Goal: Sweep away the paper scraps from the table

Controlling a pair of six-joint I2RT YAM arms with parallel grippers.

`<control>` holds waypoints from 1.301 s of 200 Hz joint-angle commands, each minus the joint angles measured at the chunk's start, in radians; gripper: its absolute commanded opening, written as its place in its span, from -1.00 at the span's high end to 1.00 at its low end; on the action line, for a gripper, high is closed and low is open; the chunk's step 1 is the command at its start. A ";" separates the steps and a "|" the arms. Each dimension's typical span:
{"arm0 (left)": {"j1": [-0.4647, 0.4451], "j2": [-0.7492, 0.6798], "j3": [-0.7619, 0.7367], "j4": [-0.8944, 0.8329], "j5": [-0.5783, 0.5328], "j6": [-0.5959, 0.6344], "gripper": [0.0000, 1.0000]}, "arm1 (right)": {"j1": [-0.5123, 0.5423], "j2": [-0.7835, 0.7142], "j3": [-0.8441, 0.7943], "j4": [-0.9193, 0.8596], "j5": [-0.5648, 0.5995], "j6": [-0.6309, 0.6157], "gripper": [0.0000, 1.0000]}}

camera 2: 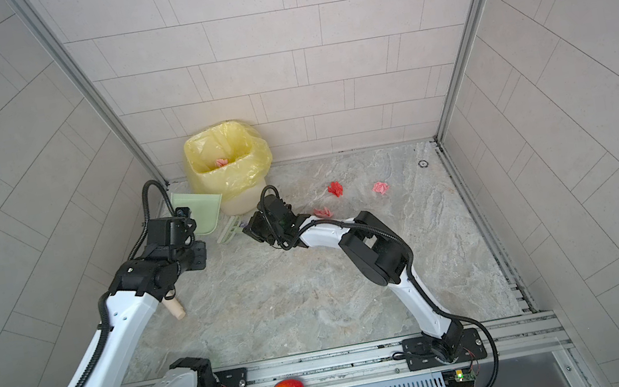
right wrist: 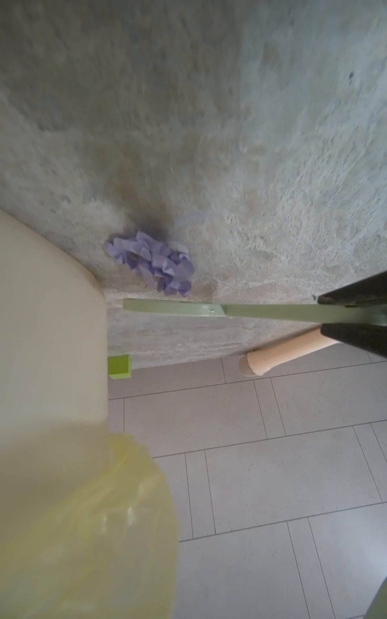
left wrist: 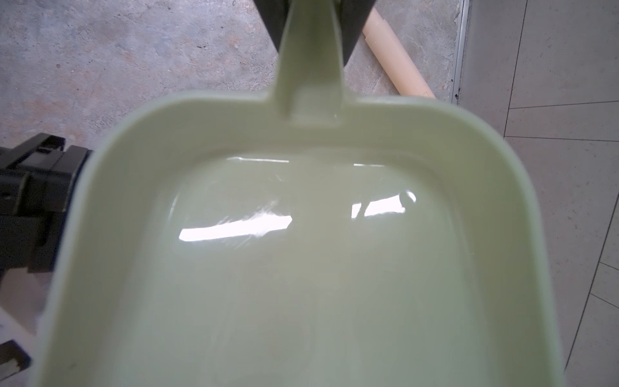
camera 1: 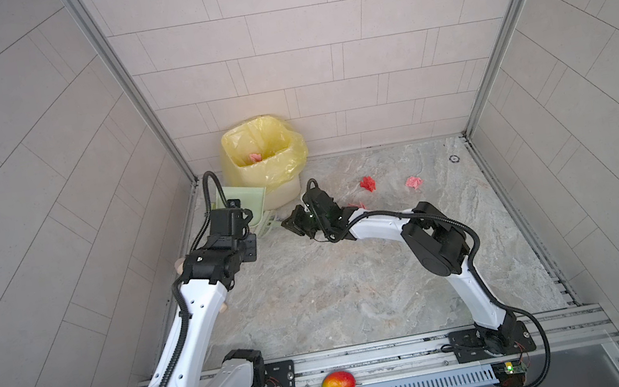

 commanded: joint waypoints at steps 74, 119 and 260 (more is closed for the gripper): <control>0.006 0.008 -0.010 -0.007 0.014 -0.028 1.00 | -0.011 -0.307 -0.386 0.023 0.076 0.106 1.00; 0.006 0.026 -0.017 0.004 0.043 -0.032 1.00 | -0.026 -0.612 -0.603 -0.231 0.144 0.101 1.00; -0.043 0.082 -0.041 0.015 0.200 -0.053 1.00 | -0.093 -0.517 -0.414 -0.388 0.073 -0.042 1.00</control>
